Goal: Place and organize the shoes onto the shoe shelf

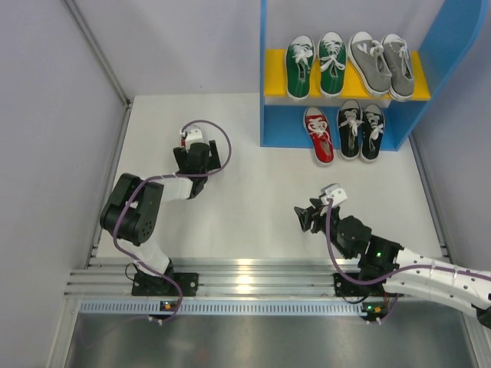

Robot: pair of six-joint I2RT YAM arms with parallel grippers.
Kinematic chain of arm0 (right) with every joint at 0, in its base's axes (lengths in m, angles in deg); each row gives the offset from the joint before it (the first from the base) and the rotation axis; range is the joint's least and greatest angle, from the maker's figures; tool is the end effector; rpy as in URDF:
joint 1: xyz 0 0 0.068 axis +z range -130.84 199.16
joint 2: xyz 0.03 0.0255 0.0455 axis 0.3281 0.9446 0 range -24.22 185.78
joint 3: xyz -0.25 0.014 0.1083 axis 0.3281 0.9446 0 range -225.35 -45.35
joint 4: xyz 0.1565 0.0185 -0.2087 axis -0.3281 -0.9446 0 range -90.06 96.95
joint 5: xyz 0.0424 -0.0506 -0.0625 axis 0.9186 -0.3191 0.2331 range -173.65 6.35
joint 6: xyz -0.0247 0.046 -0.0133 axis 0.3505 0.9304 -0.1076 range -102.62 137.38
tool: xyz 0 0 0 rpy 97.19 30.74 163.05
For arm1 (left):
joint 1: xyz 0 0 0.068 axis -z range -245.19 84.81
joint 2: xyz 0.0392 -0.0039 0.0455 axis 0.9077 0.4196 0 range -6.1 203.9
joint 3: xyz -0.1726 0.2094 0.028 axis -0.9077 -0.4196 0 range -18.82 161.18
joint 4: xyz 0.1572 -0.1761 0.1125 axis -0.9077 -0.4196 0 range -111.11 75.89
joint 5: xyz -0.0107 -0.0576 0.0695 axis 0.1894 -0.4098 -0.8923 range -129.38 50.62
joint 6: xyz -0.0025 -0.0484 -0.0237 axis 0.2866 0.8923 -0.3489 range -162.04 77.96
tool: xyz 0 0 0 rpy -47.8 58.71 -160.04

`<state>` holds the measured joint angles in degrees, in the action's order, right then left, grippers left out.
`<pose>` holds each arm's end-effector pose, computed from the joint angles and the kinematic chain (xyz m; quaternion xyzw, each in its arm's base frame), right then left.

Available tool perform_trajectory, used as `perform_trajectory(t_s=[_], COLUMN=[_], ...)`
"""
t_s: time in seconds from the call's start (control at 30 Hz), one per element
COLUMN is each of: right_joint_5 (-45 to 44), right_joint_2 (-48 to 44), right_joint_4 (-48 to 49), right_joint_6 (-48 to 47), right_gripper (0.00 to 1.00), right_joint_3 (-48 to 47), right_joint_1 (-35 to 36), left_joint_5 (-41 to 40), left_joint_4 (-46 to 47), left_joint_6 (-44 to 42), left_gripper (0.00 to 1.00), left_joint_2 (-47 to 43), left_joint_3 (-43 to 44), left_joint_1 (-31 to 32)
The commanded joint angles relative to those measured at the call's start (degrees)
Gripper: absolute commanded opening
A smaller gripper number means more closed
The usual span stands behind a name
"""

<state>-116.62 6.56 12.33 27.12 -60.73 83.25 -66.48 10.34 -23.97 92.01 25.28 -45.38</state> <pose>0.0819 0.1243 0.2234 -0.1733 0.7369 0.1963 0.6233 0.3270 -0.1004 0.1597 -0.1051 0.8418 0.0326 0.5285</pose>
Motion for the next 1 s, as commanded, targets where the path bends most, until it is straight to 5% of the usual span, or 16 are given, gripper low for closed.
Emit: perform_trajectory(t_s=[0.0,0.13,0.23,0.27,0.37,0.47,0.57,0.73,0.97], right_joint_5=[-0.7,-1.0,-1.2,-1.3,-1.7,-1.7,-1.7,-3.5,-8.6], right_joint_2=[-0.7,-1.1,-1.7,-2.0,-2.9,-3.5,-4.2,-4.3,-9.3], right_joint_4=[0.7,0.5,-0.1,-0.4,-0.6,-1.0,-1.3,-1.3,-4.0], right_joint_6=[1.0,0.9,0.9,1.1,1.1,1.3,1.4,0.9,-1.2], right_gripper=[0.55,0.55,0.55,0.55,0.55,0.55,0.55,0.55,0.58], right_joint_3=[-0.4,-0.3,-0.1,0.0,0.5,0.6,0.8,0.4,-1.4], right_joint_1=[0.9,0.9,0.9,0.9,0.9,0.9,0.9,0.8,0.5], left_joint_5=[0.9,0.4,-0.5,-1.0,-2.0,-2.3,-1.3,1.7,-5.7], left_joint_4=[4.6,4.6,4.6,4.6,4.2,4.0,3.8,-0.3,-15.4], left_joint_6=[0.3,0.2,0.5,0.6,1.3,1.4,1.1,0.0,9.7], left_gripper=[0.97,0.88,0.67,0.43,0.2,0.18,0.0,0.0,0.0], left_joint_2=[0.7,1.6,1.1,0.9,0.9,0.5,-0.5,-5.7,-19.5], left_joint_3=[2.0,2.7,2.8,2.7,2.7,2.5,2.0,1.2,-5.7], left_joint_1=[-0.6,-0.6,-0.5,-0.6,-0.6,-0.5,-0.5,0.7,13.6])
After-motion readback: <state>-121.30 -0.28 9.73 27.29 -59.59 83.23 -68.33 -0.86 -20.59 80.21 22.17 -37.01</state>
